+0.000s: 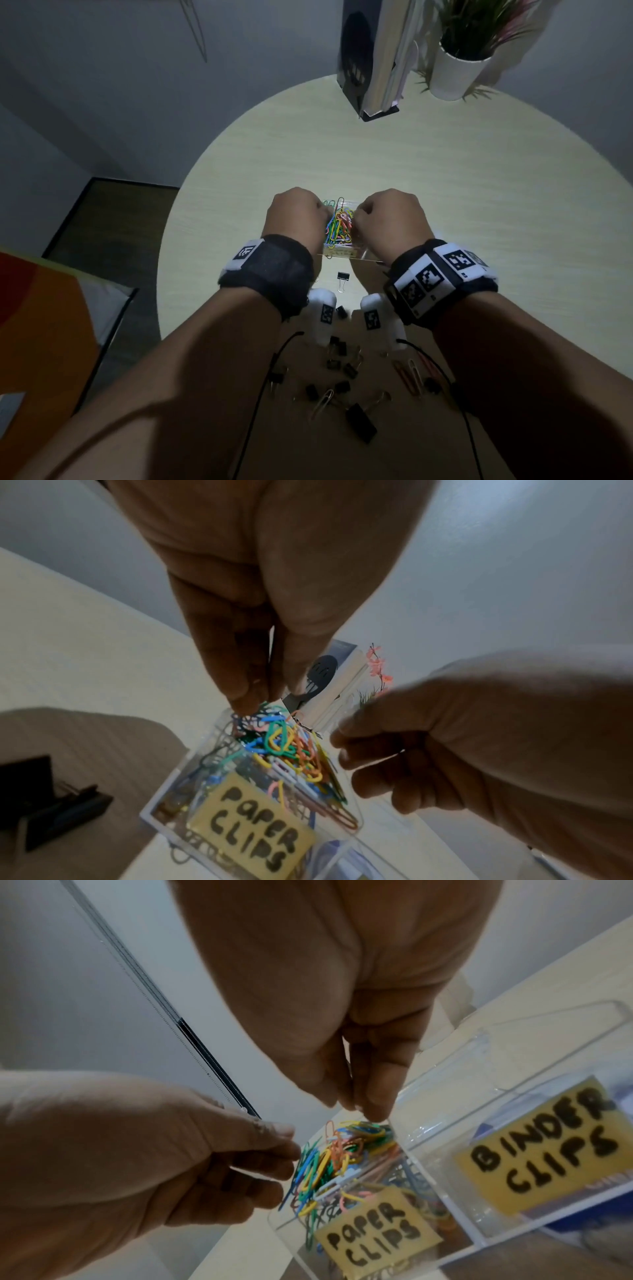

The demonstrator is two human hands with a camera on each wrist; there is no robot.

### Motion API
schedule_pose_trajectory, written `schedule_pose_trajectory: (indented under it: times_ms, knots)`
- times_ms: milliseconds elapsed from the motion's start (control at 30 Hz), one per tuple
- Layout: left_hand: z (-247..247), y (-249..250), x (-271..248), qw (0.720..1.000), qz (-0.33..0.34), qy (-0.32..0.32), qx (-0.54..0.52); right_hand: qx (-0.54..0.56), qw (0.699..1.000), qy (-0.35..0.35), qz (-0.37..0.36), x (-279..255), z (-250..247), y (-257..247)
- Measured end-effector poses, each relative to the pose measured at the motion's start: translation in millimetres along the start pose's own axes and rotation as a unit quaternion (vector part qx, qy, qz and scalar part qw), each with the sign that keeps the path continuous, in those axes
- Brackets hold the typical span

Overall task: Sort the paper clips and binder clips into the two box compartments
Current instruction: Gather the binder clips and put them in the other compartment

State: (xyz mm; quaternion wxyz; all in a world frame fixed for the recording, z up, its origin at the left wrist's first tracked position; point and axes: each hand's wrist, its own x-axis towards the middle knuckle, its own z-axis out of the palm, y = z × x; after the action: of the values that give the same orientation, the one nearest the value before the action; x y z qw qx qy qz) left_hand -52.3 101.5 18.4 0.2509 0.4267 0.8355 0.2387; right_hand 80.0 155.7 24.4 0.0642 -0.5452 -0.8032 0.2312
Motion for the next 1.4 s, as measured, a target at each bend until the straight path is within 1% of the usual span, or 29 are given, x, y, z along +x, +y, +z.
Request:
schedule_pose_trajectory:
  times_ms: [67, 133, 233, 300, 333, 400, 433, 500, 567, 633, 700, 733, 767, 833, 900, 967, 1066, 1200, 1233, 1300, 1366, 1400]
  knots:
    - [-1.0, -5.5, 1.1, 1.0, 0.005, 0.007, -0.015, 0.012, 1.0, 0.005, 0.004, -0.4, -1.1, 2.1]
    - [-1.6, -11.7, 2.2, 0.998, -0.005, 0.015, -0.054, 0.042, 0.999, 0.006, 0.016, -2.7, -3.6, 4.5]
    - [-3.4, -19.9, -2.0, 0.996, -0.007, 0.038, -0.076, 0.12, 0.991, 0.031, 0.042, -9.1, -10.4, 12.2]
    - [-6.6, -24.1, -8.3, 0.996, 0.002, 0.045, -0.076, 0.19, 0.978, 0.052, 0.062, -21.0, -20.2, 24.9]
    - [-9.8, -24.8, -13.8, 0.997, 0.014, 0.049, -0.063, 0.213, 0.973, 0.059, 0.069, -31.1, -26.2, 34.7]
    - [-15.0, -26.8, -30.6, 0.997, 0.054, 0.054, -0.008, 0.224, 0.97, 0.059, 0.08, -61.6, -37.8, 59.9]
    - [-15.8, -27.9, -41.6, 0.996, 0.077, 0.045, 0.013, 0.212, 0.972, 0.048, 0.084, -80.2, -41.5, 73.5]
    - [-8.1, -28.9, -71.9, 0.991, 0.127, -0.005, 0.03, 0.16, 0.983, -0.002, 0.087, -120.3, -40.8, 98.7]
    - [15.1, -29.5, -106.7, 0.976, 0.196, -0.077, 0.047, 0.104, 0.99, -0.059, 0.073, -159.5, -28.5, 117.3]
    - [44.1, -25.5, -131.9, 0.945, 0.279, -0.136, 0.099, 0.051, 0.995, -0.075, 0.043, -189.9, -12.3, 127.1]
    - [69.0, -17.1, -147.6, 0.907, 0.349, -0.179, 0.156, 0.013, 0.998, -0.054, 0.028, -206.7, 2.5, 132.5]
    - [77.8, -12.7, -152.3, 0.889, 0.376, -0.189, 0.182, 0.005, 0.999, -0.029, 0.023, -206.4, 8.4, 134.5]
    - [84.0, -8.2, -156.6, 0.877, 0.39, -0.191, 0.207, -0.001, 1.0, -0.006, 0.018, -202.6, 12.7, 136.0]
    - [90.3, -4.3, -163.5, 0.868, 0.388, -0.181, 0.252, -0.017, 1.0, 0.022, 0.0, -189.2, 20.7, 139.7]
    - [89.6, -5.7, -167.3, 0.864, 0.373, -0.179, 0.285, -0.026, 0.999, 0.024, -0.007, -176.3, 28.1, 141.4]
    - [87.9, -8.6, -168.6, 0.869, 0.355, -0.192, 0.287, -0.038, 0.999, 0.008, -0.008, -172.1, 33.5, 142.2]
    - [90.9, -10.6, -166.7, 0.862, 0.333, -0.225, 0.309, -0.049, 0.998, -0.025, -0.009, -172.5, 36.8, 140.5]
    - [93.2, -9.6, -165.7, 0.871, 0.291, -0.26, 0.298, -0.02, 0.997, -0.067, -0.011, -166.2, 31.2, 134.2]
    - [92.3, -10.1, -166.0, 0.876, 0.283, -0.266, 0.287, 0.003, 0.998, -0.066, 0.007, -163.0, 24.2, 135.7]
    - [89.9, -12.8, -167.3, 0.885, 0.273, -0.278, 0.254, 0.088, 0.992, -0.039, 0.08, -156.7, -1.2, 142.4]
    - [83.5, -16.3, -167.9, 0.896, 0.262, -0.269, 0.235, 0.202, 0.968, -0.004, 0.146, -156.9, -29.9, 155.1]
    - [80.3, -18.7, -167.5, 0.903, 0.258, -0.258, 0.226, 0.238, 0.956, 0.002, 0.169, -160.6, -41.8, 162.5]
